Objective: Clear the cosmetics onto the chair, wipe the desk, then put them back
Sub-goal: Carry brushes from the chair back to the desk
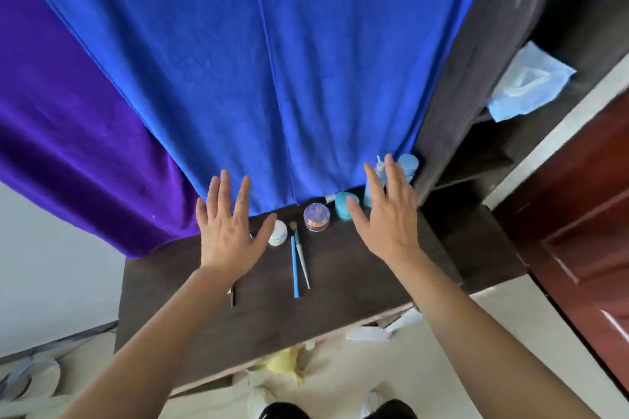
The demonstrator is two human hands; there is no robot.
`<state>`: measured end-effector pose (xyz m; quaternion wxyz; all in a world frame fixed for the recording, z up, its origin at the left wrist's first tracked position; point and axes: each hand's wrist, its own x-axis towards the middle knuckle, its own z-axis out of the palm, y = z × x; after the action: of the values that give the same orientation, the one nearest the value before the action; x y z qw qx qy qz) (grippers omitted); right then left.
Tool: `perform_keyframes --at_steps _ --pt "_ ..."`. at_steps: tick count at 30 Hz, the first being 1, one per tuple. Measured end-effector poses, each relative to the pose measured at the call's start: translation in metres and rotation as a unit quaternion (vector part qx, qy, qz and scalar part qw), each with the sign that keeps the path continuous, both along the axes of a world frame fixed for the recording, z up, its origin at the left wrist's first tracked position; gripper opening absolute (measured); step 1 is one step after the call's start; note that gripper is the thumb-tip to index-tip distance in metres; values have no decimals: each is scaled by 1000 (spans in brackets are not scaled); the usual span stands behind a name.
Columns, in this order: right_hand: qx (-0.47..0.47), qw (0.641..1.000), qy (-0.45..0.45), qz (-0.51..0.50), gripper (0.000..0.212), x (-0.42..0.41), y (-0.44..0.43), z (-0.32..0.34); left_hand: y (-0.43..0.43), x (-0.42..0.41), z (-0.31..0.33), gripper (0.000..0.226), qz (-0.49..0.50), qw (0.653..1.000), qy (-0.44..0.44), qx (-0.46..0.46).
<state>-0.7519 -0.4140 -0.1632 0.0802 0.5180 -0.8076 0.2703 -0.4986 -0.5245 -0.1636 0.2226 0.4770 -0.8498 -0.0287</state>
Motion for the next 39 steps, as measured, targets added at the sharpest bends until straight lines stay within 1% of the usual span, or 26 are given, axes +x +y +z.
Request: perform_keyframes --at_steps 3,7,10,12,16,20,24,27,30,32,35,37,39 --pt "-59 995 66 -46 67 -40 28 38 10 -55 47 80 -52 996 12 -75" --pt "-85 978 123 -144 68 -83 86 70 34 -121 87 79 -119 985 55 -112" --pt "-88 956 159 -229 69 -97 148 78 62 -164 96 78 -199 967 86 -133" --pt "-70 936 180 -294 69 -95 194 79 84 -190 92 78 -253 953 95 -134" --pt "-43 887 201 -414 68 -68 299 73 151 -233 79 78 -374 917 99 -92" --pt "-29 835 227 -500 68 -30 414 73 257 -268 81 77 -494 863 98 -49" --pt "-9 777 203 -595 71 18 537 77 393 -287 94 78 -610 783 113 -31" --pt "-17 719 182 -671 71 54 631 78 496 -291 99 78 -670 733 115 -33" --pt "-25 667 170 -725 70 85 722 72 600 -291 97 77 -712 693 104 -33" --pt "-26 656 139 -741 70 101 774 65 662 -289 92 76 -730 676 96 -19" --pt "-14 636 70 -768 75 125 858 60 766 -283 85 76 -756 649 67 42" --pt "-7 617 49 -785 76 134 908 61 825 -277 83 79 -770 634 43 68" --pt "-6 605 41 -795 76 137 951 64 871 -275 83 80 -780 621 24 76"
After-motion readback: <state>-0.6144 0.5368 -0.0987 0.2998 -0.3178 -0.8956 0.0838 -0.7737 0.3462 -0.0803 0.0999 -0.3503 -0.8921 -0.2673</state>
